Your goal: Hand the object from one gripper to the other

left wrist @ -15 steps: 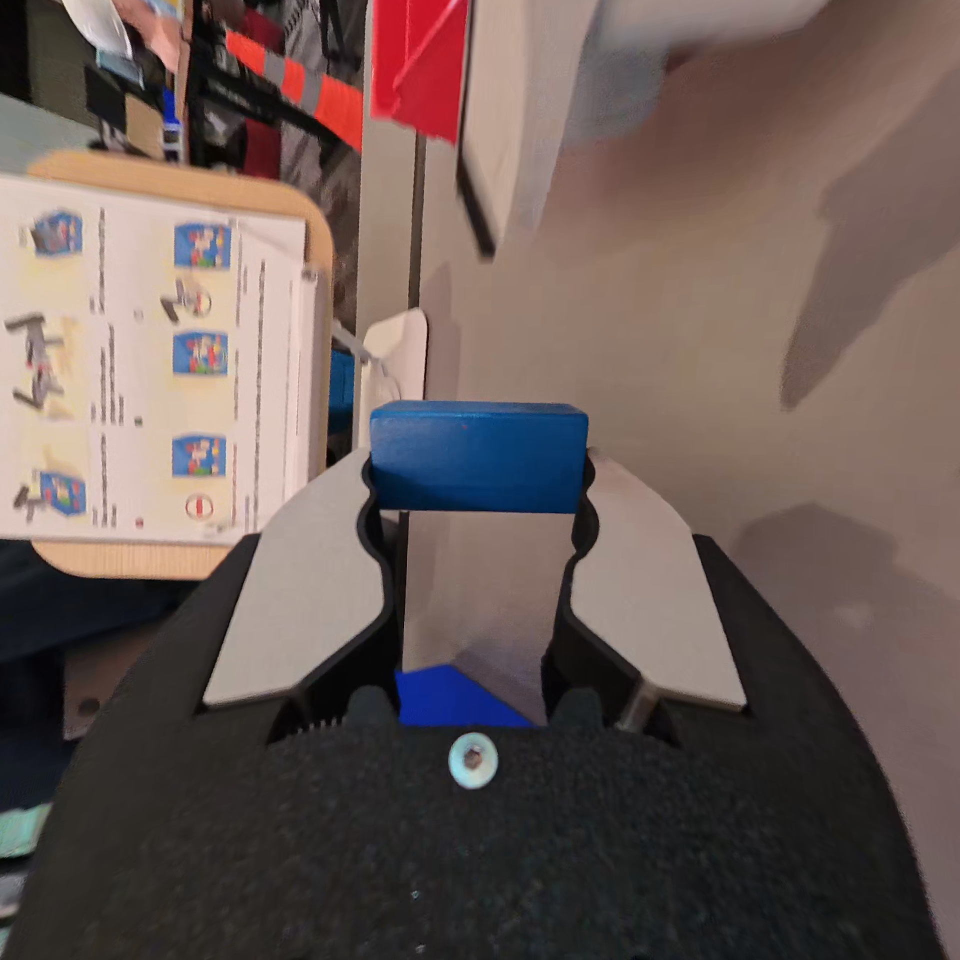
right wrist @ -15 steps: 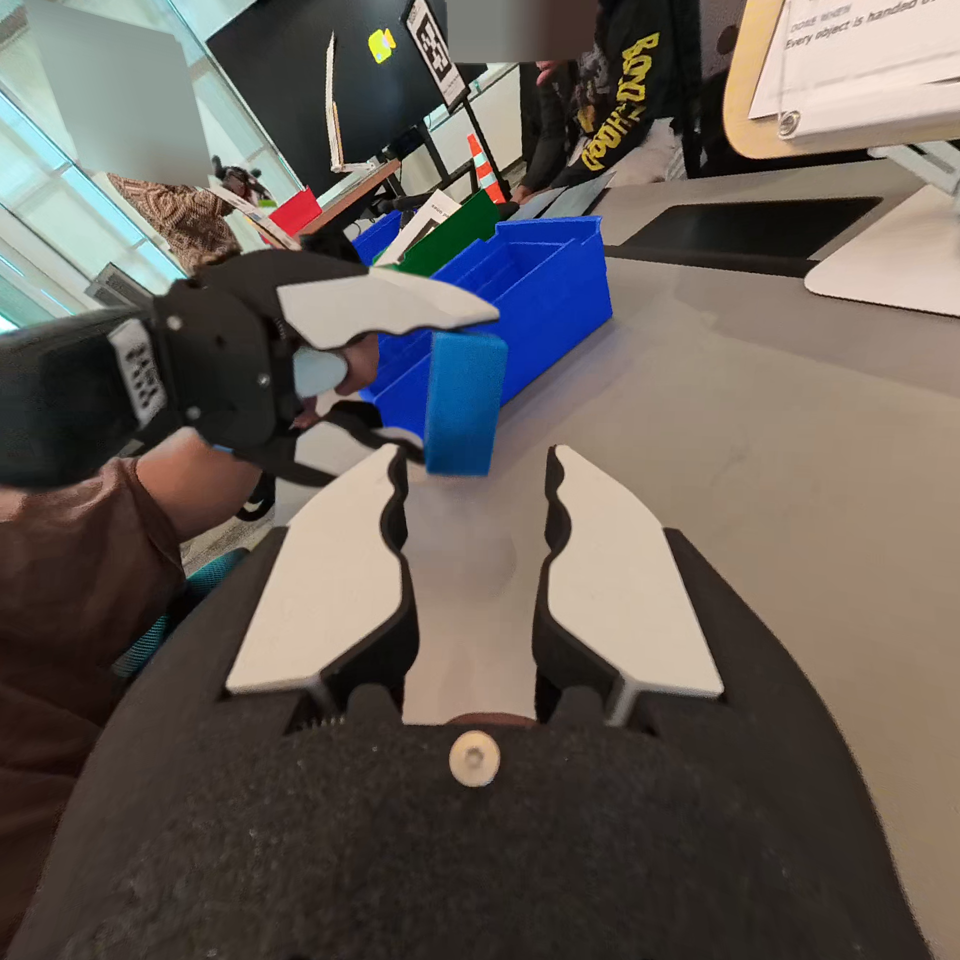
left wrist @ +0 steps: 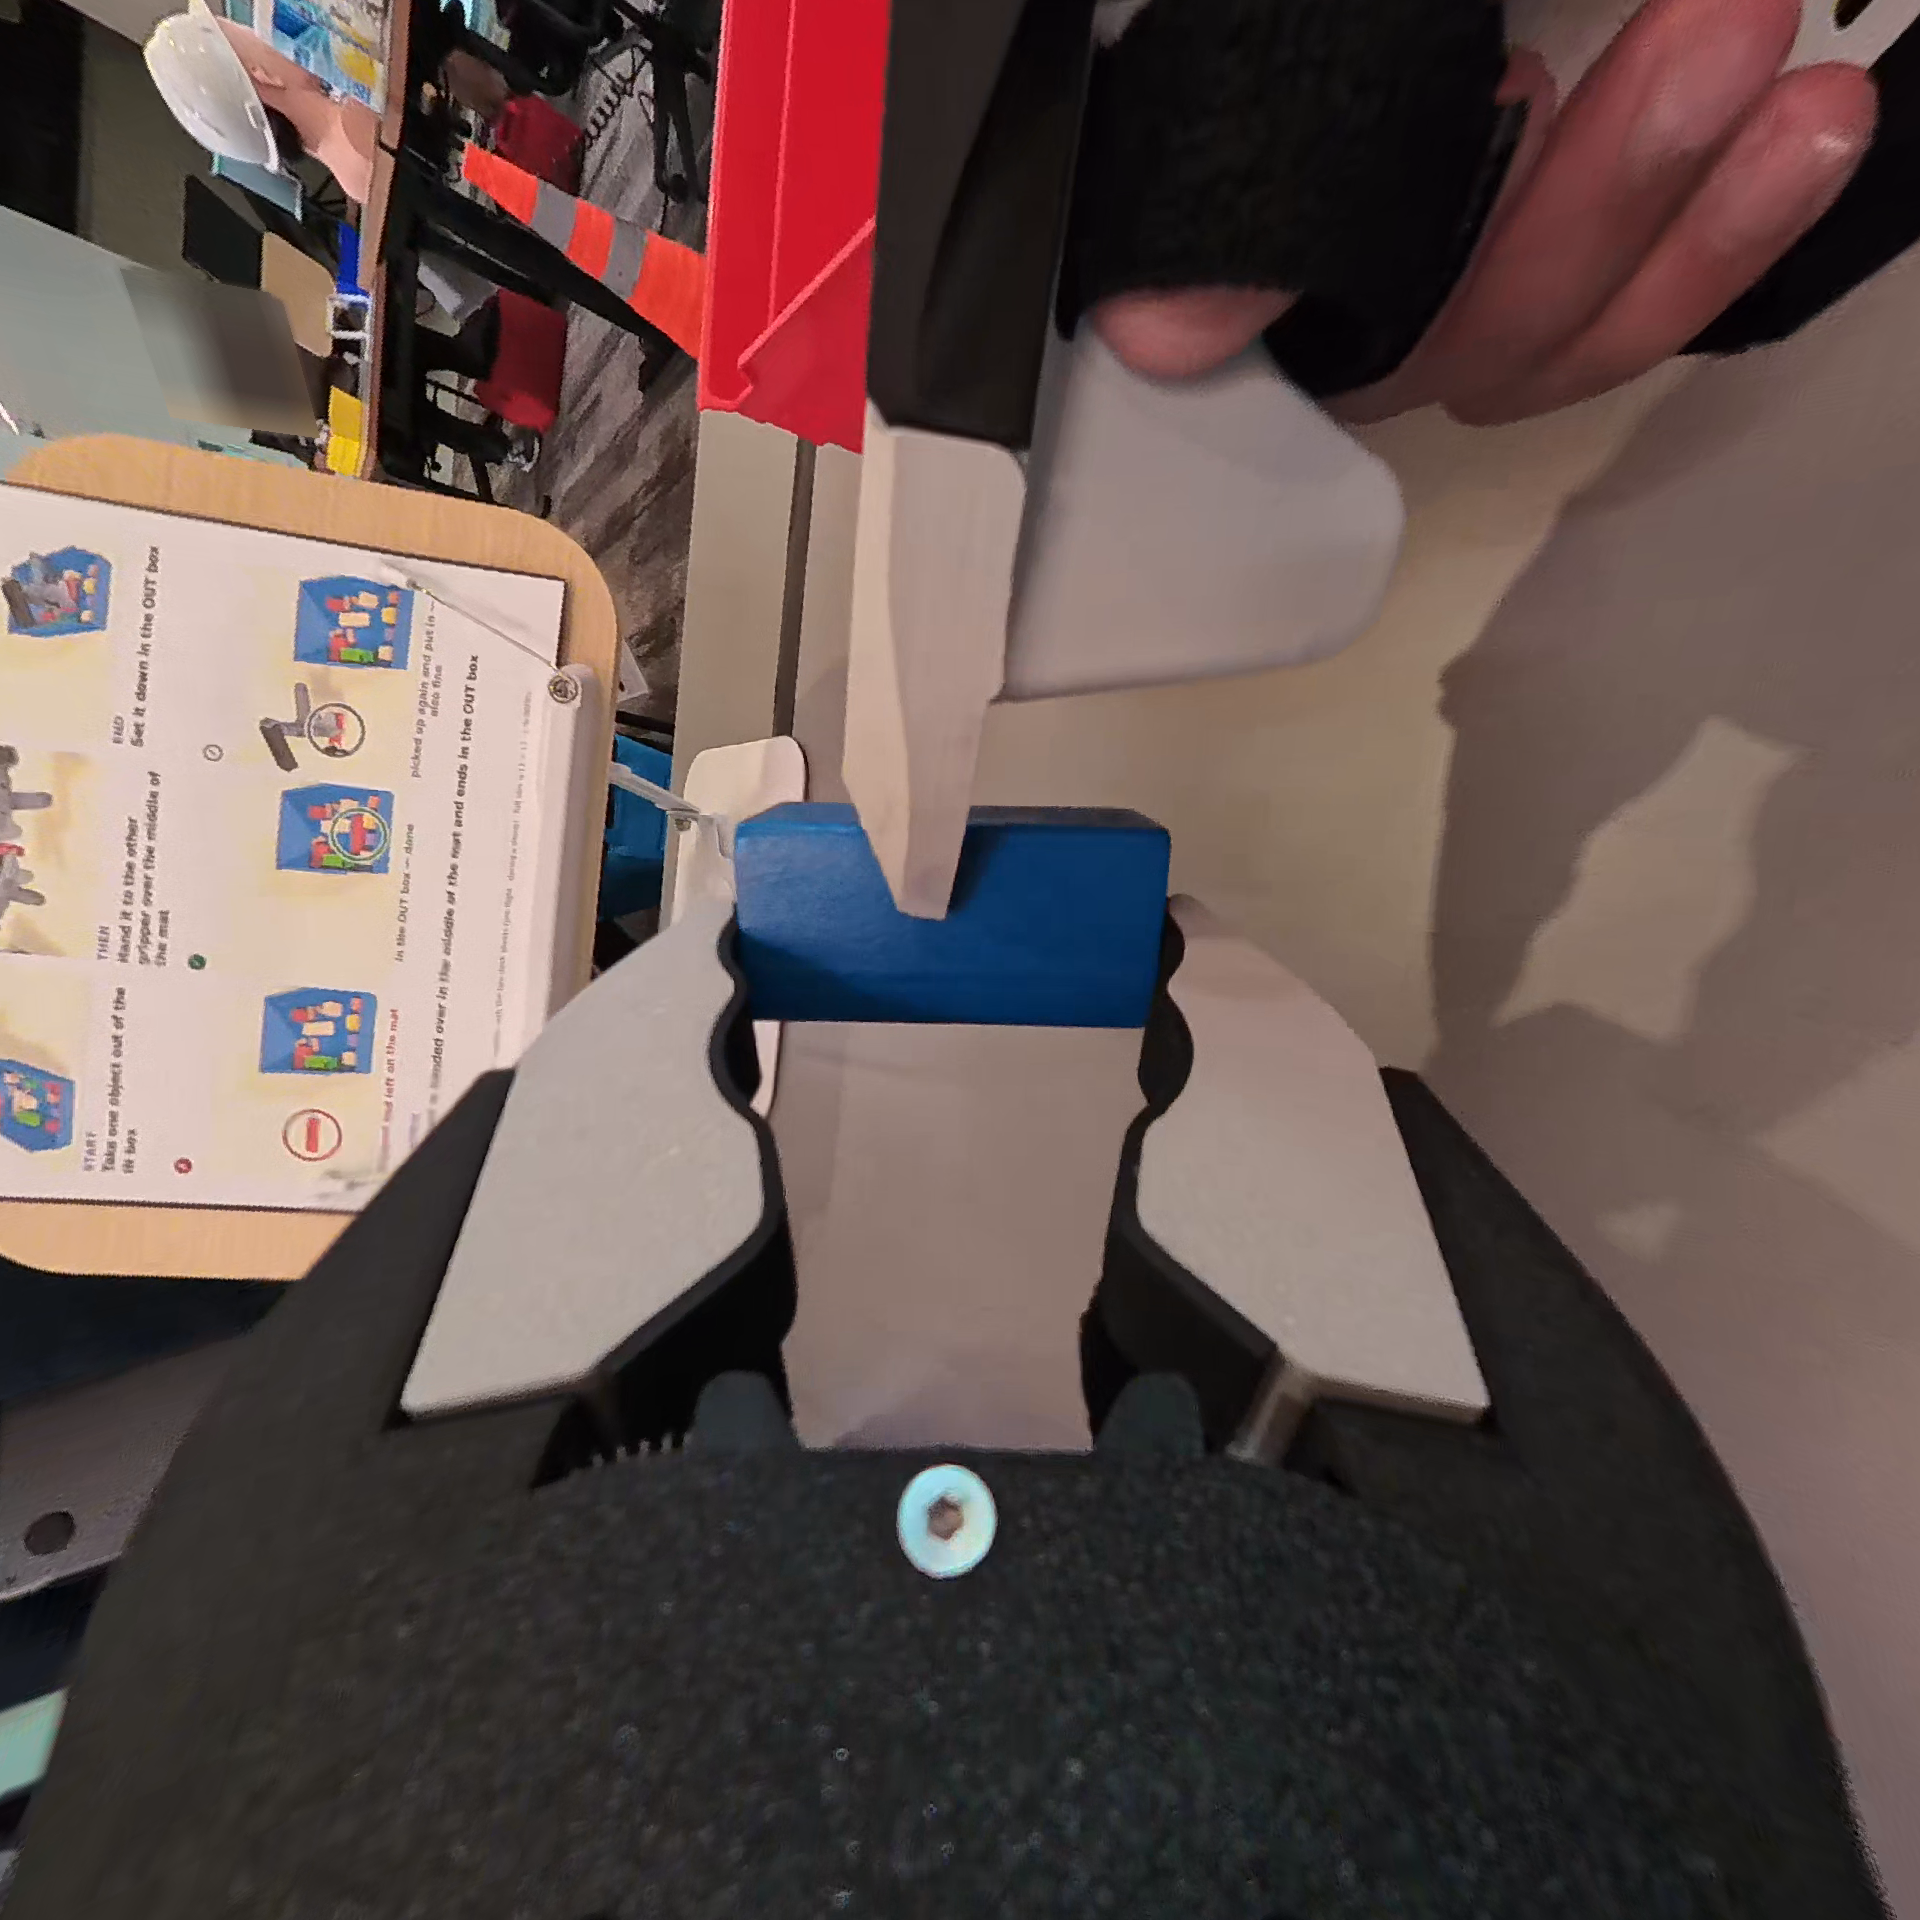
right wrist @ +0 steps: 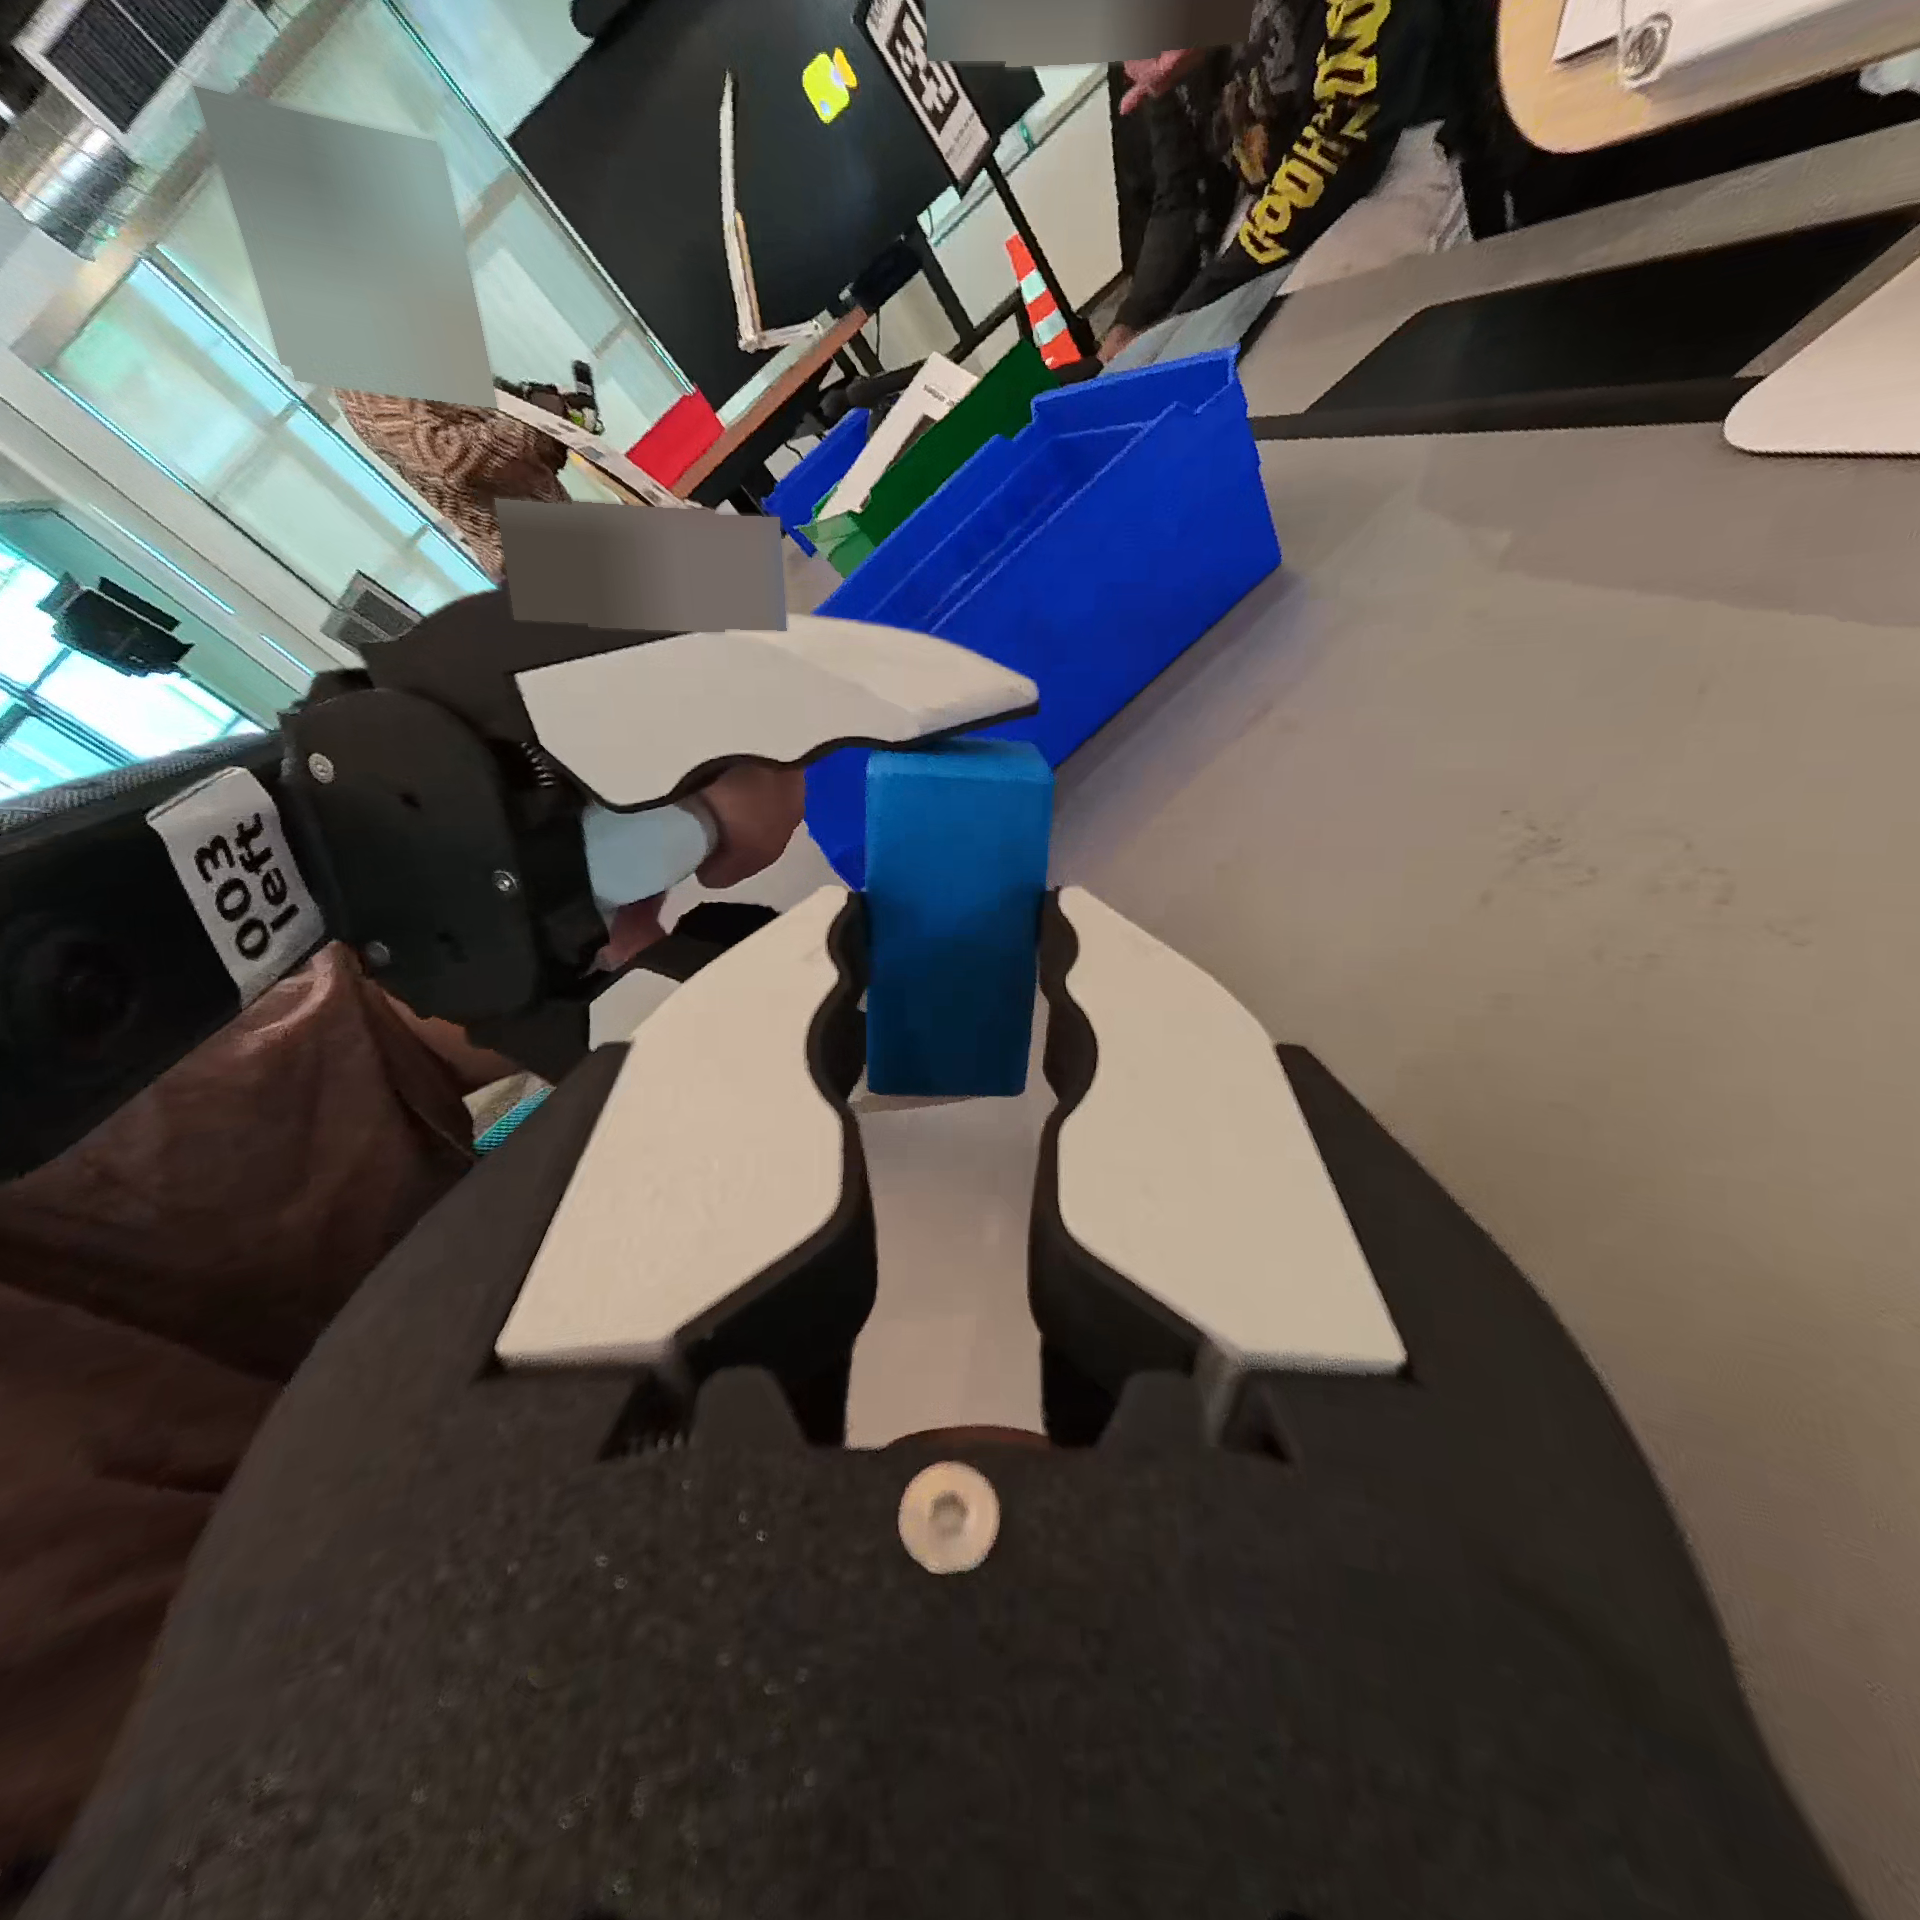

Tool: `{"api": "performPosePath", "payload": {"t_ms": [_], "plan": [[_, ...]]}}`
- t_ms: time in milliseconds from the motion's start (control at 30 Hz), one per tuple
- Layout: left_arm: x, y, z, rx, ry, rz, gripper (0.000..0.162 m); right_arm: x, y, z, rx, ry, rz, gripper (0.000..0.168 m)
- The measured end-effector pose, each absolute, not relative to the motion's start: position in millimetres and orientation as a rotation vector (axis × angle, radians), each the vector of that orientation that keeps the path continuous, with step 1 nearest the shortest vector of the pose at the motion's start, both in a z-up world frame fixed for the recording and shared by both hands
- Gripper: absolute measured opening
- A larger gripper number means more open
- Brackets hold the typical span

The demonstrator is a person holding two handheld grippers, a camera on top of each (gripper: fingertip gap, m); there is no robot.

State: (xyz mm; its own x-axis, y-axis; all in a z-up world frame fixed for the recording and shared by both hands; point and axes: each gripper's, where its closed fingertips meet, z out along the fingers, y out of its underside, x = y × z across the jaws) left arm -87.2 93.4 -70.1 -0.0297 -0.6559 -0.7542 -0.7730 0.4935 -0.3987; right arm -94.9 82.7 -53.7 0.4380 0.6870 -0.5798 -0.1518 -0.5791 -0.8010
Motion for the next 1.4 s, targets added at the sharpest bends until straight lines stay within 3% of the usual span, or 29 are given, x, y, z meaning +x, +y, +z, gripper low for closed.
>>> {"api": "performPosePath", "payload": {"t_ms": [233, 433, 600, 867, 1333, 1400], "plan": [[-138, 51, -72, -1.629, 1.459, -0.298, 0.078, -62, 76, -25, -1.922, -0.472, 1.029, 0.032], [-225, 9, -103, -1.907, 1.026, -0.673, 0.078, 96, 87, 13, -2.096, -0.21, 0.498, 0.032], [-285, 11, -114, -1.902, 0.822, -0.572, 0.072, 221, 92, -48, -2.481, -0.002, 0.081, 0.032], [-286, 5, -132, -1.962, 0.845, -0.633, 0.072, 255, 82, -153, -2.878, 0.075, -0.122, 0.032], [-280, 5, -137, -1.991, 0.896, -0.703, 0.074, 256, 77, -177, -2.989, 0.093, -0.176, 0.032], [-282, 5, -138, -1.99, 0.894, -0.697, 0.074, 260, 76, -170, -2.96, 0.071, -0.229, 0.046]]}}
